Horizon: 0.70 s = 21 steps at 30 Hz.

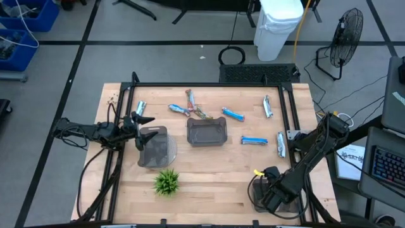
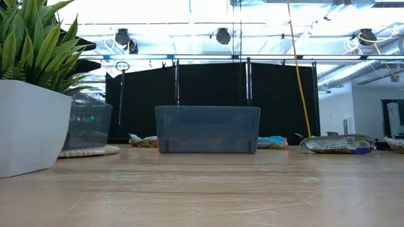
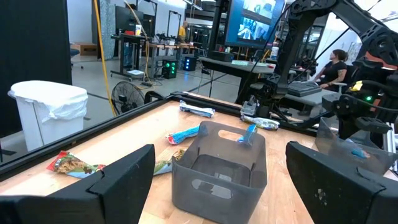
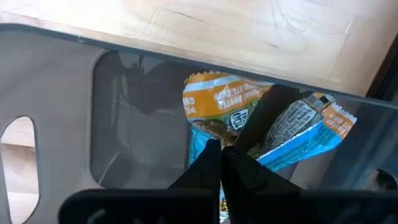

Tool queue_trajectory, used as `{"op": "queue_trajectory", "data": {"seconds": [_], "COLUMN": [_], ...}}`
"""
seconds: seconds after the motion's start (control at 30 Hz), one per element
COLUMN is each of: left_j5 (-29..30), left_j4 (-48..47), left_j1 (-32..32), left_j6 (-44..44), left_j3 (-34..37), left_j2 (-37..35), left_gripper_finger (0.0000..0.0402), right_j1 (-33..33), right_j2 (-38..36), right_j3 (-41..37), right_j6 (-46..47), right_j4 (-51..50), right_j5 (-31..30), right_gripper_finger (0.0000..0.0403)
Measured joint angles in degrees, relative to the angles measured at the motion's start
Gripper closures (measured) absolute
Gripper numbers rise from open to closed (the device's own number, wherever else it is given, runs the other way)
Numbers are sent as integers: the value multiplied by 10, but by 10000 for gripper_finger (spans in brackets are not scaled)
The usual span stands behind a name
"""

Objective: Pick and place Granola Bars by type
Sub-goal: Put the orange granola bar into the bottom black bin

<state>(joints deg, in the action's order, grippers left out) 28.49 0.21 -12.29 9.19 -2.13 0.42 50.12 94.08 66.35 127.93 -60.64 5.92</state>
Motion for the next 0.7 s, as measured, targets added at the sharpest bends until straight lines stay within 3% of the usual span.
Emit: {"op": "queue_trajectory", "data": {"seconds": [0.2,0.53,0.7], "left_j5": [0,0,0], "left_j4": [0,0,0], "left_j1": [0,0,0], "left_j6": [0,0,0], "left_j3": [0,0,0], "left_j2": [0,0,0], "left_gripper_finger": [41,41,41], "right_j1": [3,2,2], "right_j2": [0,0,-11], "right_j3": [0,0,0], "right_j6": [-1,-6,-9], "right_j4": [-4,1,3], "right_j5": [-12,-12,-12], "right_gripper_finger": [365,244,205]}}
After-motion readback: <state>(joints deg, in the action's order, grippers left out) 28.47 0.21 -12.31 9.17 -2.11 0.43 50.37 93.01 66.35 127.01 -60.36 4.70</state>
